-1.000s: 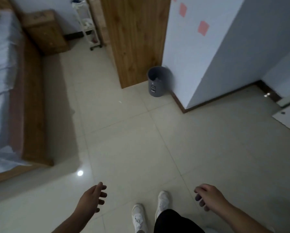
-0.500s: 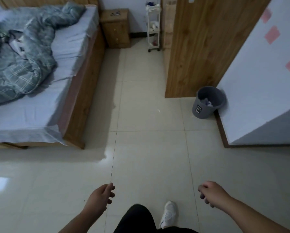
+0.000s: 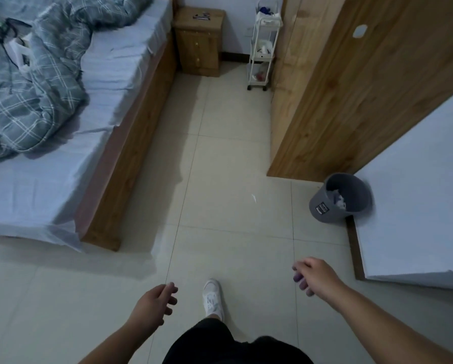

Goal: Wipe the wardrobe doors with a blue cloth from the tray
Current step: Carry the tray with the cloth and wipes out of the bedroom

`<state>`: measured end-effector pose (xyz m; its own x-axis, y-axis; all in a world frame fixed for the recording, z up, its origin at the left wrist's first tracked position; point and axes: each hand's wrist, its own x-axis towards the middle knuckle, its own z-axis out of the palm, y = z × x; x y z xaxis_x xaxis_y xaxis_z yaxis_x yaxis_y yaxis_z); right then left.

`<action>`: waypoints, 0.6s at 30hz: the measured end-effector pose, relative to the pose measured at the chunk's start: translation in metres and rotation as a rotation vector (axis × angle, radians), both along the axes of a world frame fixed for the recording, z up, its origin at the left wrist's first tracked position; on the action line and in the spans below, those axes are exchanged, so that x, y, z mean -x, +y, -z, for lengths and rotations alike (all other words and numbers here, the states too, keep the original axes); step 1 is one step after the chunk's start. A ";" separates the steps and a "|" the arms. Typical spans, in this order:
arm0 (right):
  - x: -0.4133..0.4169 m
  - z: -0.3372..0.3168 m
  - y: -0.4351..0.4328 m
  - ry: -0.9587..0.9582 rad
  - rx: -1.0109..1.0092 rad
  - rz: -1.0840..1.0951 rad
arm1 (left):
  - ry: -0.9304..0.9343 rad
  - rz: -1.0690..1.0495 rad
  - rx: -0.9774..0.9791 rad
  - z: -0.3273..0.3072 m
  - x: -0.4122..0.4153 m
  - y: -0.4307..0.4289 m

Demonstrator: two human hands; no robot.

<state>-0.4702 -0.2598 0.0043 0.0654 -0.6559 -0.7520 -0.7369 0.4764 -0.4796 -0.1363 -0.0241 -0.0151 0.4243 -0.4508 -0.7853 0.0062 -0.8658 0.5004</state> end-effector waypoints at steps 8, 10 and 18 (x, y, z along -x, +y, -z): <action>0.018 0.012 -0.051 0.157 -0.194 0.137 | -0.045 0.122 0.144 -0.047 -0.088 -0.193; 0.012 0.016 -0.075 0.157 -0.217 0.176 | -0.052 0.131 0.157 -0.050 -0.100 -0.233; -0.059 0.039 -0.227 0.109 -0.220 0.076 | -0.092 0.136 0.103 -0.055 -0.139 -0.349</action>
<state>-0.4117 -0.4867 -0.0344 -0.0670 -0.4757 -0.8771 -0.7366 0.6165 -0.2781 0.0026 -0.3733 0.0402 0.4220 -0.5849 -0.6927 -0.1568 -0.7996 0.5797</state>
